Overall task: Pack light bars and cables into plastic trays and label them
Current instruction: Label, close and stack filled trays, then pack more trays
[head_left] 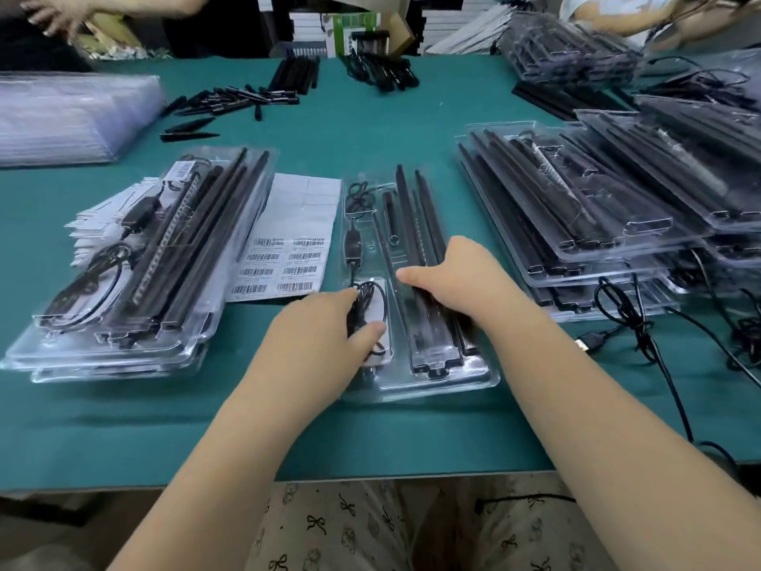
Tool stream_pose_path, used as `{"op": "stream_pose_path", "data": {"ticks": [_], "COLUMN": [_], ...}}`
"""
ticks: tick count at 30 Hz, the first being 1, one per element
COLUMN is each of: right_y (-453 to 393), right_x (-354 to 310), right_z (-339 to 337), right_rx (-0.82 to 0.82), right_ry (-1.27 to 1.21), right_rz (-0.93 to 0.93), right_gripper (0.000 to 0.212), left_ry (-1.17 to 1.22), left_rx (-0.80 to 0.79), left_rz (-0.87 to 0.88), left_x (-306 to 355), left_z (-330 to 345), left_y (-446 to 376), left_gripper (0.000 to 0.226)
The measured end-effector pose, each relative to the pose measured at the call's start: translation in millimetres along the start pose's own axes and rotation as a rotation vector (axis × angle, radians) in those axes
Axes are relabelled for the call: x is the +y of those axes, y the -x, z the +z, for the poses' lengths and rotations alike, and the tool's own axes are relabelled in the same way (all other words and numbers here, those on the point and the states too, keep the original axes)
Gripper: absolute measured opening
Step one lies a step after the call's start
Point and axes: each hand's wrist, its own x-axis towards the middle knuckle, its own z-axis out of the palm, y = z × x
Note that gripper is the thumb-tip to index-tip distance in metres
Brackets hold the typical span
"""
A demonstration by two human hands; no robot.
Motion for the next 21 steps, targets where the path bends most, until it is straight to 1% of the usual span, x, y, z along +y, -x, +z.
{"op": "stream_pose_path", "data": {"ticks": [3,6,8,11,13,14,17,19,21], "right_y": [1,1,1,3,5,5,6,8,12], "right_x": [-1,1,2,5,8,9,14,17,17], "right_z": [-8,-12,-14,-16,-16,-15,-10,-3,3], "right_rx": [0.045,0.071,0.101,0.223,0.305,0.317,0.27,0.218,0.199], "right_ry": [0.383,0.562,0.551,0.388,0.257,0.205,0.137,0.174,0.214], "right_rz": [-0.018,-0.042,-0.047,-0.094,-0.166,-0.206,-0.288,-0.354,-0.442], "right_gripper": [0.058,0.065,0.064,0.066,0.064,0.062,0.053,0.049,0.05], "left_ry": [0.082,0.132,0.174,0.159,0.125,0.108,0.027,-0.056,-0.191], "left_rx": [0.005,0.012,-0.01,-0.043,-0.004,0.034,0.116,0.114,0.12], "left_rz": [-0.046,-0.061,-0.054,-0.055,-0.073,-0.087,-0.119,-0.158,-0.191], "left_x": [-4,-6,-7,-12,-15,-16,-18,-21,-24], "left_z": [0,1,1,-6,-15,-19,-25,-20,-11], "left_y": [-6,-8,-10,-19,-31,-38,-65,-84,-97], "left_gripper": [0.04,0.04,0.045,0.042,0.036,0.034,0.037,0.038,0.035]}}
